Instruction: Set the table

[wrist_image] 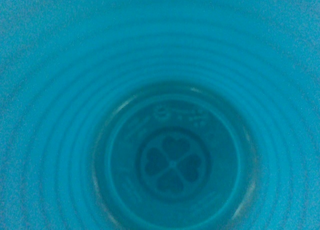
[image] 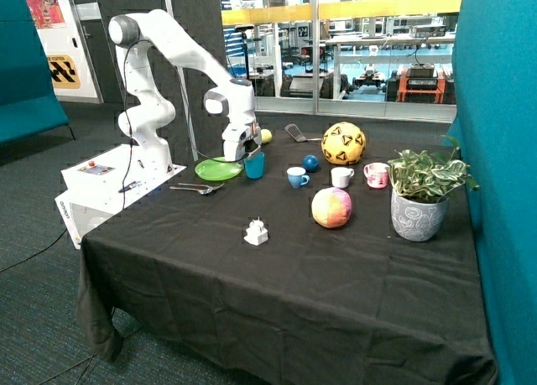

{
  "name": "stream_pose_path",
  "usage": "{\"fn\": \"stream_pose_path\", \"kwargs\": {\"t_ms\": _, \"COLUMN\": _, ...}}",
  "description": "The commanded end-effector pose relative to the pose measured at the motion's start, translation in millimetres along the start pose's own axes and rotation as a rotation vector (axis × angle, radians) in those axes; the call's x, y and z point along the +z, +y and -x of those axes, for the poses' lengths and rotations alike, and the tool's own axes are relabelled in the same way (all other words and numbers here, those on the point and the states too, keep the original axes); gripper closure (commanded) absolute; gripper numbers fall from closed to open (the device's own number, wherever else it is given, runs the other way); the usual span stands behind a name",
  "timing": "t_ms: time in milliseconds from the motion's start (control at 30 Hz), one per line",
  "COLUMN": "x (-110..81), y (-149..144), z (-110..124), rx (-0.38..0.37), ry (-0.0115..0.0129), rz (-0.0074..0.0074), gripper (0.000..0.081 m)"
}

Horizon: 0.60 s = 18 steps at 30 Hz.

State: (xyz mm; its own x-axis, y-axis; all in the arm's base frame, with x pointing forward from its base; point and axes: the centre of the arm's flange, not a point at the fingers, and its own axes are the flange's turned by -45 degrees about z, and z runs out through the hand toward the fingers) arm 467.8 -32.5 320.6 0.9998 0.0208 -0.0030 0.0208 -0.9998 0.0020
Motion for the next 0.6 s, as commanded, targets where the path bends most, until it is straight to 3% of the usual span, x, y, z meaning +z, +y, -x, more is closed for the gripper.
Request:
{"fn": "stream_pose_path", "kwargs": {"t_ms": 0, "x": -0.9, "y": 1, "z": 3, "rx": -0.003, "ry": 0.0030, "rz": -0.0020, "gripper": 0.0202}}
{"fn": "stream_pose_path", "kwargs": {"t_ms": 567, "x": -15.1, "y": 4, "z": -5, "rx": -0.010, "ry": 0.0030, "rz": -0.0020, "gripper": 0.0245}}
